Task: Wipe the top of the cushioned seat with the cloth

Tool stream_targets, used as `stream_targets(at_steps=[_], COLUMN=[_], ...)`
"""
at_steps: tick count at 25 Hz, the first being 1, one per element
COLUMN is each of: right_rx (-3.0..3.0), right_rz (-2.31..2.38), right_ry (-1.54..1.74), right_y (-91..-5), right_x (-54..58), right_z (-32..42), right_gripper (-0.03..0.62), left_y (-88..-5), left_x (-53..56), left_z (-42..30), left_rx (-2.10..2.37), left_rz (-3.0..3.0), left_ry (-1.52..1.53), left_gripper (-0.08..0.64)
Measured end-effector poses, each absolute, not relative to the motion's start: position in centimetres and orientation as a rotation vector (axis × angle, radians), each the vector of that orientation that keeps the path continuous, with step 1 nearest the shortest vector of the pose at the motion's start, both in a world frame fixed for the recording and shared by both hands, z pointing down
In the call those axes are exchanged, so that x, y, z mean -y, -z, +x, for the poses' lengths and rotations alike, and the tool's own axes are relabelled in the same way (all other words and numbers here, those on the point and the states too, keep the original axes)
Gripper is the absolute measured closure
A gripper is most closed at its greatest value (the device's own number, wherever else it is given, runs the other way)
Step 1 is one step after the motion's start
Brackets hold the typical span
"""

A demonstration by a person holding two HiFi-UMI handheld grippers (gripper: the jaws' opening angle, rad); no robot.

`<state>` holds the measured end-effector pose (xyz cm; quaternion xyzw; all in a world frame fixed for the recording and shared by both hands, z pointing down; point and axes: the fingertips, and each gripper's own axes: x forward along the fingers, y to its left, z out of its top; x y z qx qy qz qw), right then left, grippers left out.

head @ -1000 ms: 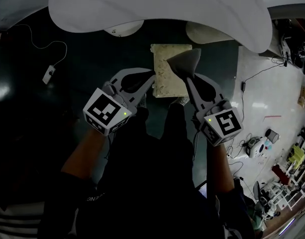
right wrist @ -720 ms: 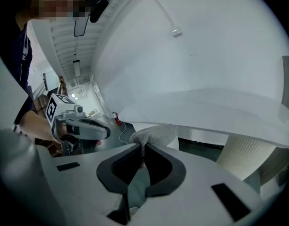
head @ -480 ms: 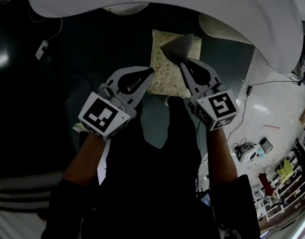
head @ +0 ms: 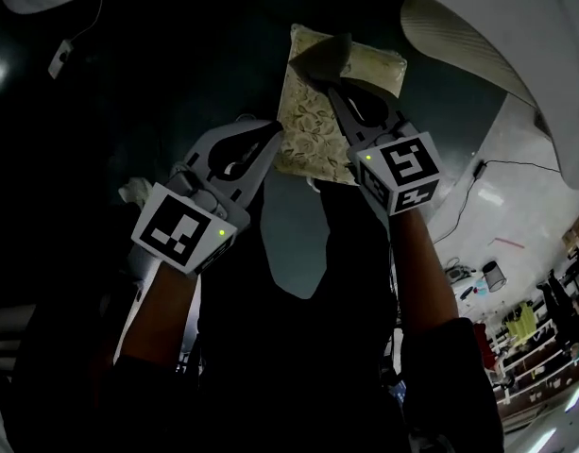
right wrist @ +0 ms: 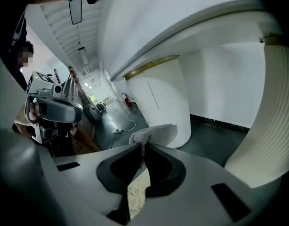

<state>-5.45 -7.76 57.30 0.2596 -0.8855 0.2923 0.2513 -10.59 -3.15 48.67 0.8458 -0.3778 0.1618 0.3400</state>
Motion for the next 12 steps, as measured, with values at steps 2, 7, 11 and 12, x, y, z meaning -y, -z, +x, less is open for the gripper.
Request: stream_targets(at_steps=[2, 7, 11, 12], right_rx=[2.397, 2.363, 2.339, 2.331], right_rz=[0.678, 0.638, 0.605, 0.595], right_ry=[-0.79, -0.795, -0.806, -0.808], right_y=[-59.5, -63.9, -67.2, -67.8], right_x=[7.6, 7.6, 7.6, 7.5], right_z=[-6.0, -7.0, -8.1, -8.4], right_gripper=[0.552, 0.552, 0.552, 0.552], left_y=[-50.0, -52.7, -55.0, -55.4], left_x=[2.9, 2.6, 2.0, 1.8], left_z=[-10.7, -11.3, -12.4, -12.6], left_rx=[0.991, 1.004, 1.011, 1.013], left_rz=[2.189, 2.136, 2.1, 2.089], left_ry=[-0.418, -0.409, -0.421, -0.424], left_gripper=[0.552, 0.552, 0.552, 0.552])
